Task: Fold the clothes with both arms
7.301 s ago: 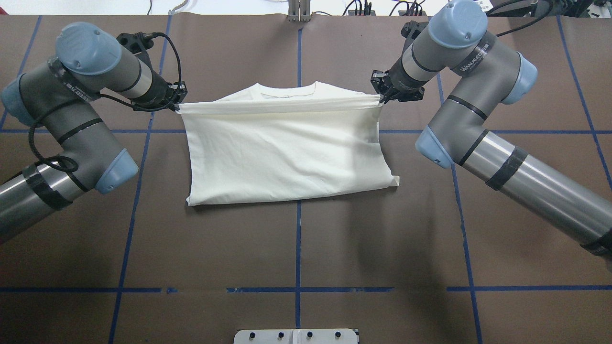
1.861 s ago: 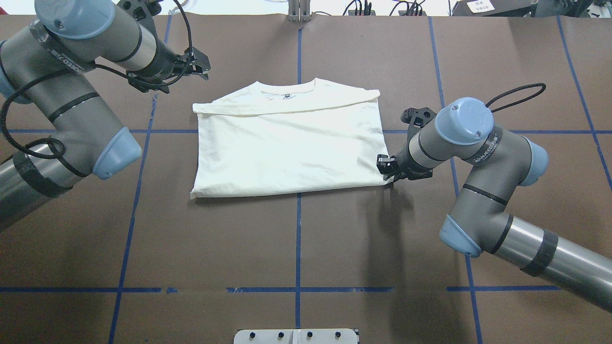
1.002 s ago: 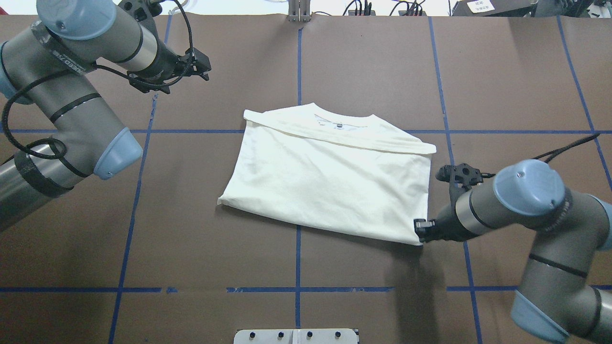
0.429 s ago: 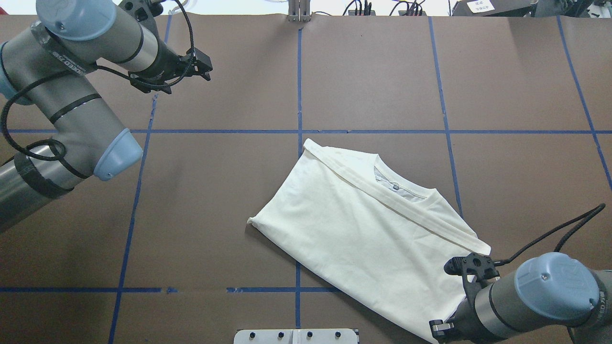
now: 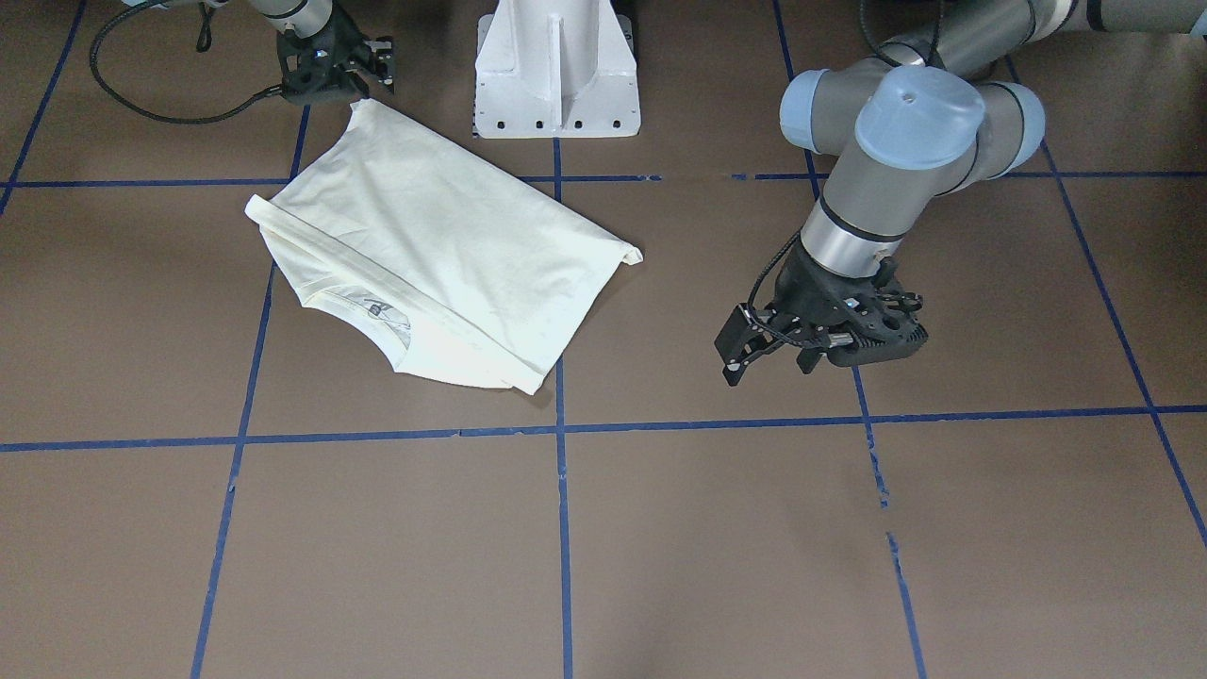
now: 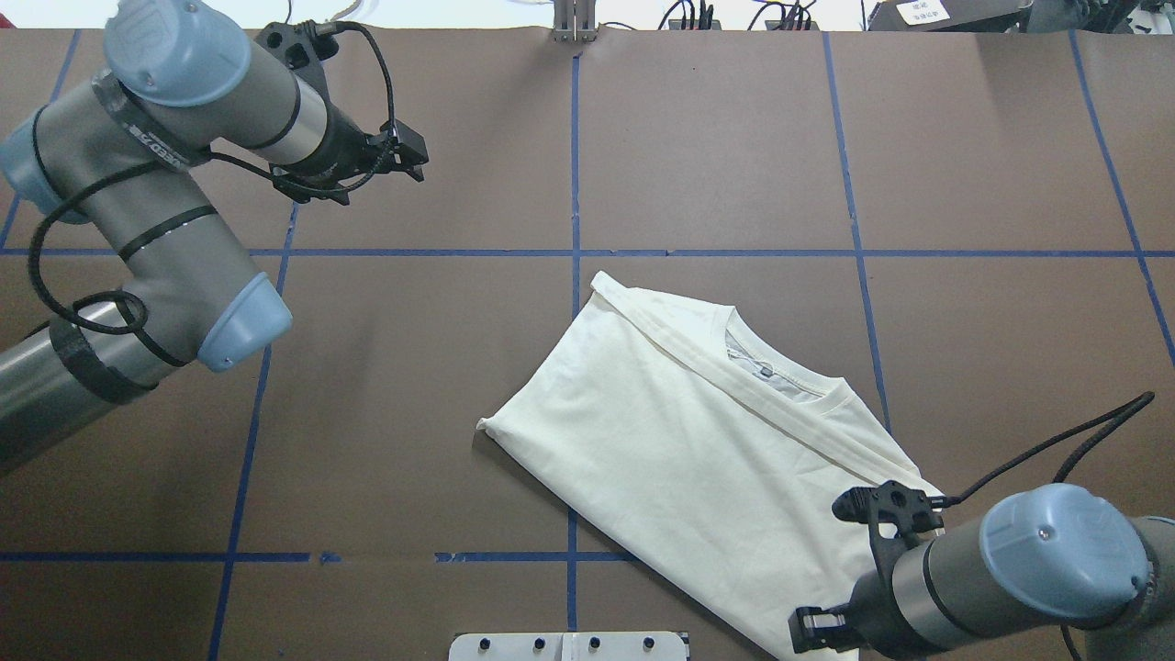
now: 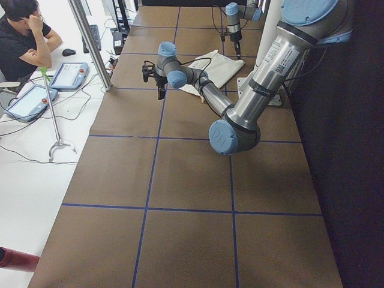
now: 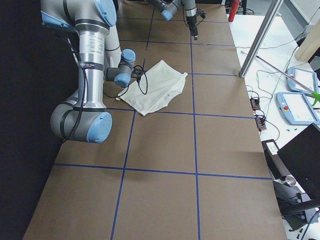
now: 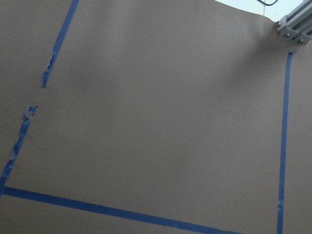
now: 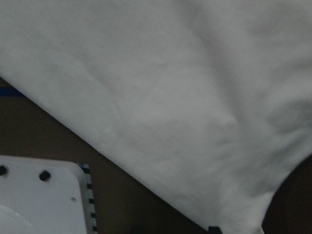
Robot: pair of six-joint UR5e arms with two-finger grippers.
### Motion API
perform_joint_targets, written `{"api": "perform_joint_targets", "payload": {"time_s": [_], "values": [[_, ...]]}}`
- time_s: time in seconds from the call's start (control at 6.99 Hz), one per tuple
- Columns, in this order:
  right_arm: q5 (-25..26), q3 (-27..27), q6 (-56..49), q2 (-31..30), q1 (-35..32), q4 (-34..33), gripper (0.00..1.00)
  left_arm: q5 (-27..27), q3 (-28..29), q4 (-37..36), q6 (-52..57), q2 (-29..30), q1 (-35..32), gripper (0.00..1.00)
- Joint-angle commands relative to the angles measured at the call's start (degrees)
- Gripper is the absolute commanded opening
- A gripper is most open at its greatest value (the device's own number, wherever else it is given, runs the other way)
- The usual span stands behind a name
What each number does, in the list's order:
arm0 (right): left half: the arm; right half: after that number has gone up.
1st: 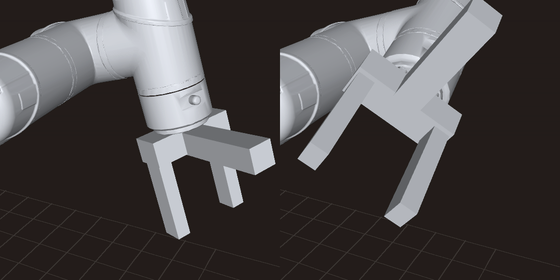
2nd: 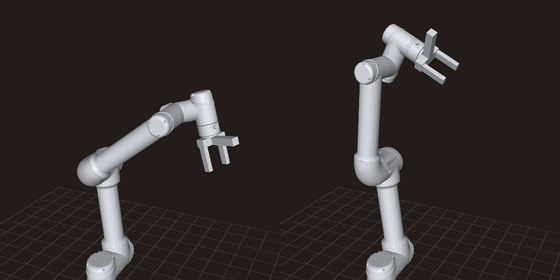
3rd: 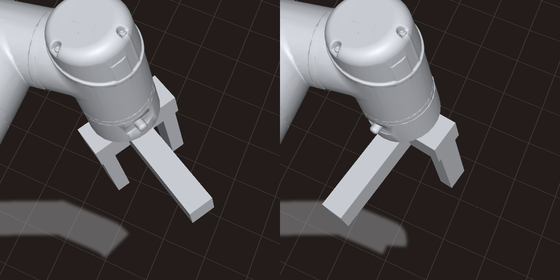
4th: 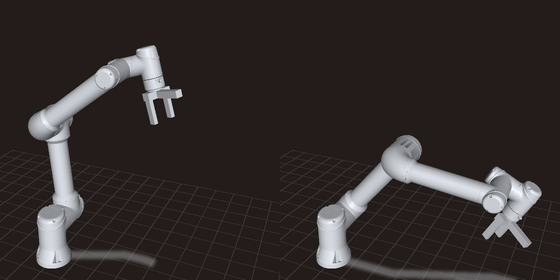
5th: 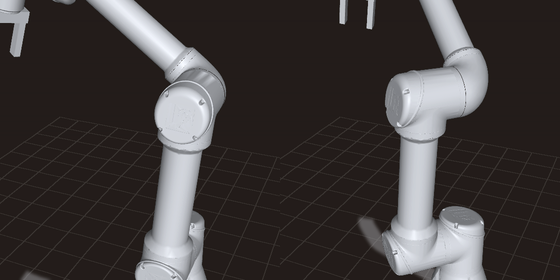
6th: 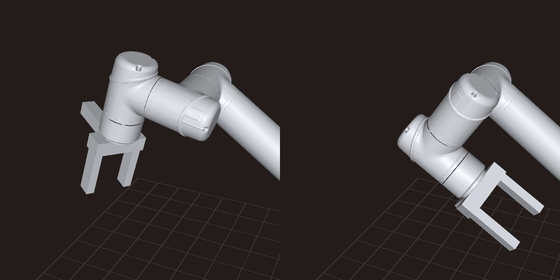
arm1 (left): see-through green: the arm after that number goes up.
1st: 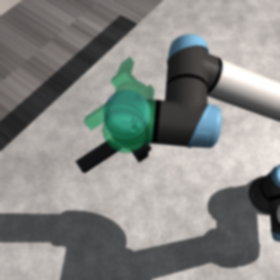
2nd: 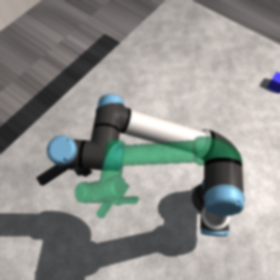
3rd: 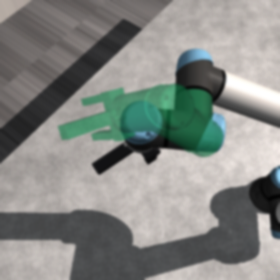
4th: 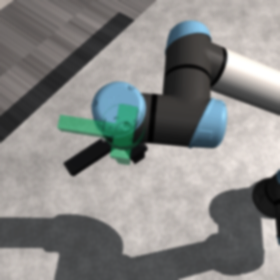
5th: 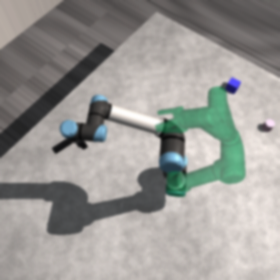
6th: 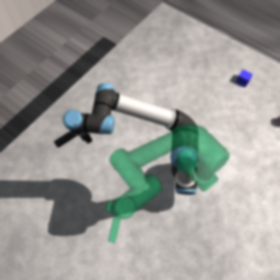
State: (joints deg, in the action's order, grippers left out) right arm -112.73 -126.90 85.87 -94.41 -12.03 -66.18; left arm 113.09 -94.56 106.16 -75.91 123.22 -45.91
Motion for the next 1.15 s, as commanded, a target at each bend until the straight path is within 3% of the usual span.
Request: {"api": "perform_joint_targets", "payload": {"time_s": [0.0, 0.29, 0.57, 1.0], "values": [[0.5, 0.17, 0.09, 3.87, -12.08, 0.09, 1.0, -0.84, -0.27, 0.1, -10.68, 0.0, 9.73, 0.98], [0.5, 2.0, -0.34, 9.4, -20.37, 0.0, 1.0, -4.35, -2.2, -0.07, -20.82, 0.18, 17.92, 0.95], [0.67, 2.89, -0.52, 12.39, -21.11, 0.09, 1.0, -7.61, -2.91, -0.16, -25.43, -0.17, 24.44, 0.89], [0.67, 2.98, -0.44, 12.58, -21.28, 0.09, 1.0, -7.97, -2.48, -0.34, -25.43, -2.01, 24.47, 0.87]]}}
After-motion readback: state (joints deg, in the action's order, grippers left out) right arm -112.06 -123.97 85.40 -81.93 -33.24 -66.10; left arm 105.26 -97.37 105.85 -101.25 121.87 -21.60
